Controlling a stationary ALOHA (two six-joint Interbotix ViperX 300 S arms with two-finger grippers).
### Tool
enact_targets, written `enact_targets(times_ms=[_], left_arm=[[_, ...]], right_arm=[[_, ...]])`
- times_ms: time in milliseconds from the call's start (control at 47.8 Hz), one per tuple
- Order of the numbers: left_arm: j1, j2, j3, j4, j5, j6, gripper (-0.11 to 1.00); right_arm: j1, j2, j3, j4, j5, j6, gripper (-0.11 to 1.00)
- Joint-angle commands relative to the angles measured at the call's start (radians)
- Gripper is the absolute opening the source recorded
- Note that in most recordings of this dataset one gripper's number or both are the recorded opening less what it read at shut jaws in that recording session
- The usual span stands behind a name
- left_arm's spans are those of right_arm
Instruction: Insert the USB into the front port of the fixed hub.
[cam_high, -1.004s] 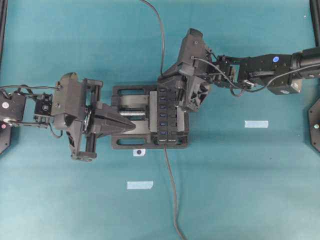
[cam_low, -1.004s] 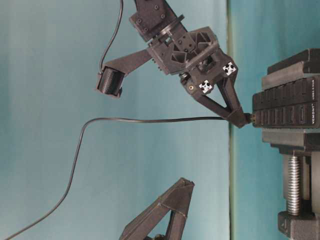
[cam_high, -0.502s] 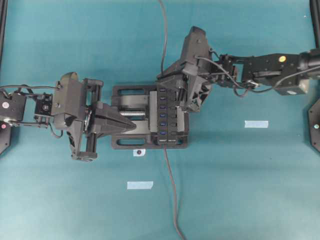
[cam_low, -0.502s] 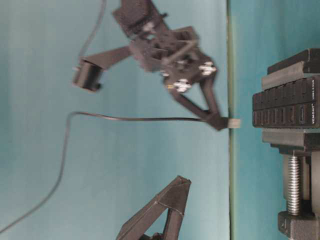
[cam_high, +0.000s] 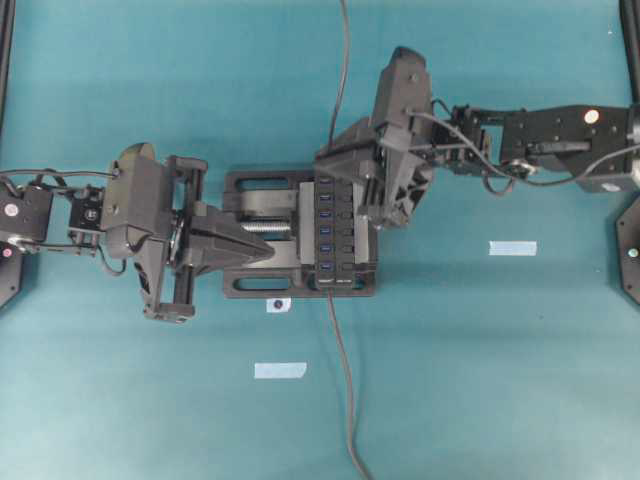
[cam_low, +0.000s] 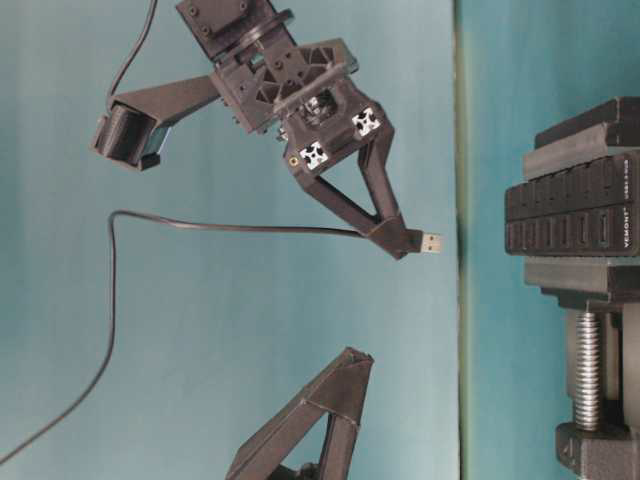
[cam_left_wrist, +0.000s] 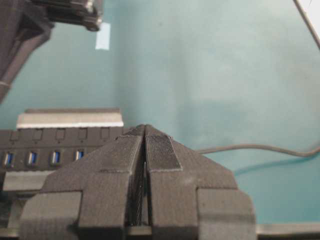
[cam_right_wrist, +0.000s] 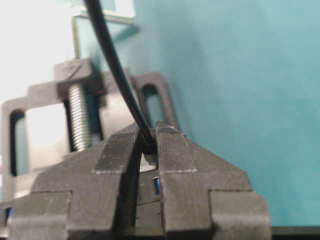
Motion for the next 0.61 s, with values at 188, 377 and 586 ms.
enact_targets(times_ms=[188, 377, 586], left_arm=[[-0.014, -0.008, -0.026, 0.003, -0.011, -0.002, 0.00], [-0.020, -0.008, -0.023, 0.003, -0.011, 0.005, 0.00], [-0.020, -0.008, -0.014, 0.003, -0.011, 0.006, 0.00]], right_arm=[[0.041, -0.034, -0.008, 0.002, 0.035, 0.003, 0.05], [0.066, -0.057, -0.008, 0.002, 0.052, 0.003, 0.05], [0.103, -0.086, -0.012, 0.003, 0.058, 0.003, 0.05]])
